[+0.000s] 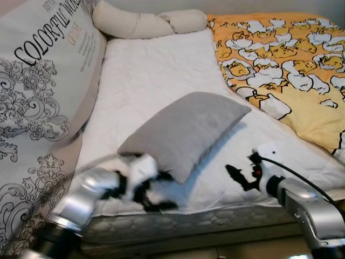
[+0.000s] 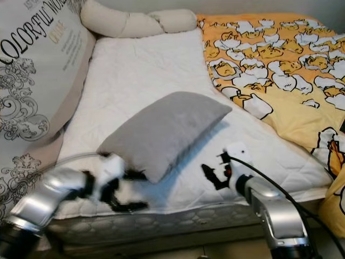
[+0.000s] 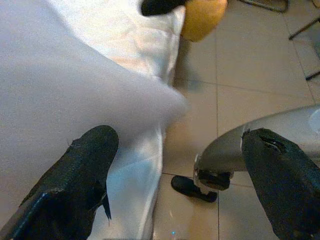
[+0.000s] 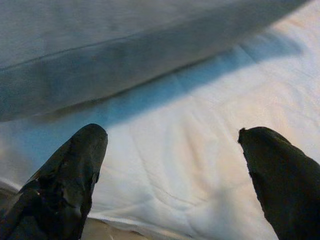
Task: Clean up the room
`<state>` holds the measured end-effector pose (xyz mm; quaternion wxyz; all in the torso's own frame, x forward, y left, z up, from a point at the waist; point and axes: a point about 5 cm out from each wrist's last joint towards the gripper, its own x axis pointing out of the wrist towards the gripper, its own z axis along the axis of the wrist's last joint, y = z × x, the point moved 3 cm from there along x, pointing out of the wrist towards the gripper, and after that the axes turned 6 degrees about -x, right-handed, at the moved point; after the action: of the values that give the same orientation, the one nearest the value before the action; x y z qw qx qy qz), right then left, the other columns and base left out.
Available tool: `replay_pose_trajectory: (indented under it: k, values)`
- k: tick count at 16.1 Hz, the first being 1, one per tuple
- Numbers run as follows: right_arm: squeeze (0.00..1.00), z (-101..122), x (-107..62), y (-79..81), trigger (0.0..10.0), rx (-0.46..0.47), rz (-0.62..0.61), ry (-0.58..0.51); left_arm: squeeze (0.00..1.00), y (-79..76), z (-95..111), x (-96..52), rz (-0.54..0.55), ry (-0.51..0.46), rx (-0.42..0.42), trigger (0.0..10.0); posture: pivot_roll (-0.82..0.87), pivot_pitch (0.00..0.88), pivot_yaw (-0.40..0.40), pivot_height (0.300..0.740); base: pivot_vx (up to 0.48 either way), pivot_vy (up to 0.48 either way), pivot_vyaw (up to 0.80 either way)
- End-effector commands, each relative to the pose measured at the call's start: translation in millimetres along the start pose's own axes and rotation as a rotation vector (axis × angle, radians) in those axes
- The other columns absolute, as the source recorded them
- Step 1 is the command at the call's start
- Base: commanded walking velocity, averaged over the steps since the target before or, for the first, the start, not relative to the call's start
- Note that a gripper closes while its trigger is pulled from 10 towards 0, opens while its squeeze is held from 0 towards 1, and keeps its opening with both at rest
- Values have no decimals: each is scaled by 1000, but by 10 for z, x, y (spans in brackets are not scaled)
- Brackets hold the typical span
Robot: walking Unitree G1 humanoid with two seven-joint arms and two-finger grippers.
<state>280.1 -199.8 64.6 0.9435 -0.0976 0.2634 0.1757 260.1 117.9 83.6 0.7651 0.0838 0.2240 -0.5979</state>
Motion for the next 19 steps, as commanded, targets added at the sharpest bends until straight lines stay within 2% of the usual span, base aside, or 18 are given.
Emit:
replay_pose_trajectory:
  k: [1,2,3,5,6,7,8,9,10,11,12,13,14,16,17,19]
  values:
    - [0,7,0,-128,10000,6,-73,7,714,91,122,-158,23,-28,-11,10000,-80,0,56,740,0,0,0]
    - [0,17,6,-144,10000,11,-84,4,729,125,142,-214,33,-32,-25,10000,-81,0,56,740,0,0,0]
    - [0,36,13,-151,10000,19,-89,-4,976,213,170,-291,68,-52,-65,10000,-83,0,58,740,0,0,0]
    - [0,66,23,-118,10000,37,-74,-20,1000,451,189,-381,201,-97,-130,10000,-85,0,60,740,0,0,0]
    - [0,66,50,-73,10000,48,-59,-23,1000,693,145,-398,379,-81,-113,10000,-87,0,62,740,0,0,0]
    - [0,55,118,-18,10000,46,-53,-15,1000,991,86,-414,626,-54,-80,10000,-89,0,62,740,0,0,0]
    - [0,64,180,14,10000,53,-55,-14,1000,1156,93,-437,769,-100,-128,10000,-90,0,60,740,0,0,0]
    - [0,124,260,48,10000,111,-55,-43,1000,1274,173,-451,860,-237,-221,10000,-91,0,58,740,0,0,0]
    - [0,175,325,63,10000,165,-61,-67,1000,1334,203,-435,880,-348,-356,10000,-94,0,55,740,0,0,0]
    - [0,210,392,73,10000,236,-70,-84,992,1370,177,-392,896,-373,-430,10000,-97,0,56,740,0,0,0]
    - [0,248,447,87,10000,291,-70,-103,573,1390,120,-345,909,-387,-522,10000,-104,0,55,740,0,0,0]
    - [0,287,499,108,10000,379,-64,-124,0,1406,57,-294,933,-394,-599,10000,-114,0,60,740,0,0,0]
    - [0,294,532,128,10000,430,-56,-129,0,1406,13,-268,953,-383,-621,10000,-119,0,62,740,0,0,0]
    - [0,289,638,195,10000,578,-28,-136,0,1368,-164,-181,989,-359,-739,10000,-130,0,65,740,0,0,0]
    - [0,274,683,242,10000,637,-10,-127,0,1314,-241,-102,959,-324,-757,10000,-132,0,64,740,0,0,0]
    - [0,199,763,327,10000,704,16,-95,0,1140,-313,143,768,-273,-793,10000,-132,0,59,740,0,0,0]
